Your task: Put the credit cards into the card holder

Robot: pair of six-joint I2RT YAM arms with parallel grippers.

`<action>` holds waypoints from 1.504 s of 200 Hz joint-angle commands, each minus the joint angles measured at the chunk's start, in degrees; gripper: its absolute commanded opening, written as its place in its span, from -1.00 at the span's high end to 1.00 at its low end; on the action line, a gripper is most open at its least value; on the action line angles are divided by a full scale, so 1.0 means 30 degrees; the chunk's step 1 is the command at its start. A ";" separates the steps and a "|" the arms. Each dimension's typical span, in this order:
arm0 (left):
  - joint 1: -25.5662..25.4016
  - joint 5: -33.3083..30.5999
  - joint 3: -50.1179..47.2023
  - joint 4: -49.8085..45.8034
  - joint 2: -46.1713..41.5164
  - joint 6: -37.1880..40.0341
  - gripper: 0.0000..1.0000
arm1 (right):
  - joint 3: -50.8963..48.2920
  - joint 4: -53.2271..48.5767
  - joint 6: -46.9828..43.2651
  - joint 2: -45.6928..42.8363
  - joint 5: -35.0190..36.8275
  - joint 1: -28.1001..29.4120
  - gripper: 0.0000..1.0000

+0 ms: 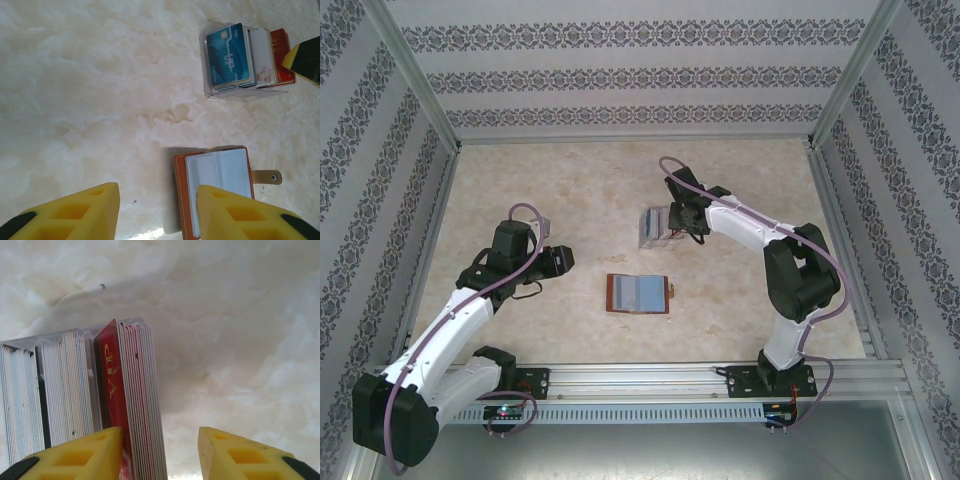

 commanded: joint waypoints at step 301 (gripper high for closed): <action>-0.0268 0.1573 -0.0877 0.0673 -0.0156 -0.0662 0.21 | 0.0790 -0.3470 -0.5220 -0.2222 0.0727 -0.0408 0.94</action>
